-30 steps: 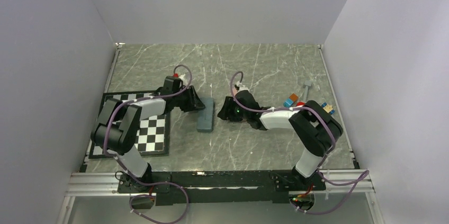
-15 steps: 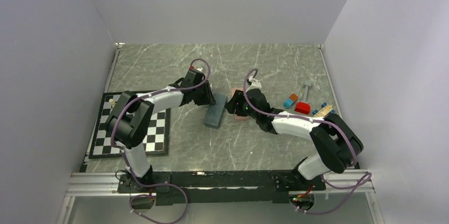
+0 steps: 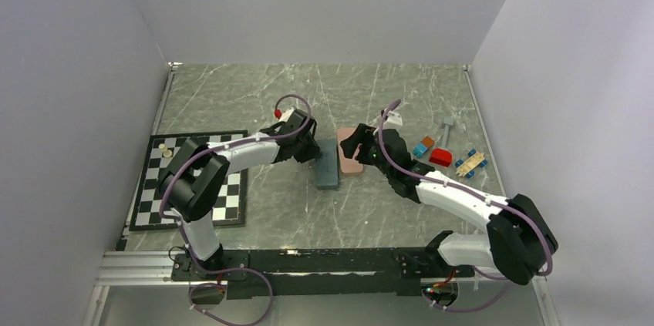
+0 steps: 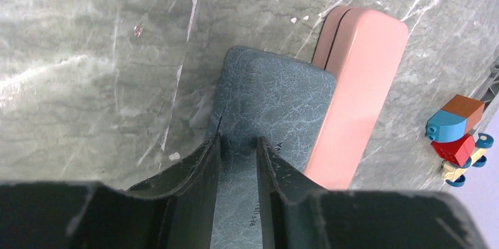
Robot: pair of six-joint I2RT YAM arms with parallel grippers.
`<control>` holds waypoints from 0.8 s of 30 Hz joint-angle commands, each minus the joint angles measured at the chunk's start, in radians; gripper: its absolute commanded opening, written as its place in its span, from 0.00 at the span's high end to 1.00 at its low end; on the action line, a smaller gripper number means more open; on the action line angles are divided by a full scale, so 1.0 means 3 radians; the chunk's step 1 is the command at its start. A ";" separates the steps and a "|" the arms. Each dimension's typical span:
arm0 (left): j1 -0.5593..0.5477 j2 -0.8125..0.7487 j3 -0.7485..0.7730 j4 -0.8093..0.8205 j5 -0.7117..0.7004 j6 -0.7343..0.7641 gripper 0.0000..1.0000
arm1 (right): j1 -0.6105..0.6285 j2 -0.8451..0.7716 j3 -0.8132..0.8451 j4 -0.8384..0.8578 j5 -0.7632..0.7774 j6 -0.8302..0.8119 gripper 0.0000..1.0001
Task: Organize the sunglasses
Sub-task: Move the case with sunglasses to the center of the board, then reset both arms
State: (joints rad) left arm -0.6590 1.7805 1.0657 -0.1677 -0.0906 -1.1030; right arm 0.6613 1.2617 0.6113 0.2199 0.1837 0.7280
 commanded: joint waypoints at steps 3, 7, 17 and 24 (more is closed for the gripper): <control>-0.0075 -0.0450 0.0119 -0.0832 -0.0584 0.0056 0.54 | -0.0036 -0.0431 0.0016 -0.0313 0.0517 -0.0214 0.21; -0.0074 -0.1259 0.0161 -0.1272 -0.1379 0.0318 0.08 | -0.0045 -0.0809 0.0096 -0.0643 0.1176 -0.0367 0.02; 0.0491 -0.3053 -0.0072 -0.2017 -0.2250 0.0999 0.01 | -0.0066 -0.1871 0.0053 -0.1187 0.2622 -0.0720 0.00; 0.0510 -0.3683 -0.0438 -0.2209 -0.2548 0.0716 0.01 | -0.0067 -0.2058 0.0197 -0.1547 0.3257 -0.0864 0.00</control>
State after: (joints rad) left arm -0.5098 0.7269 0.9737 -0.7620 -0.7784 -0.8619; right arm 0.6422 0.6483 0.6132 -0.1524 0.9695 0.5144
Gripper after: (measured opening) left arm 0.993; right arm 0.993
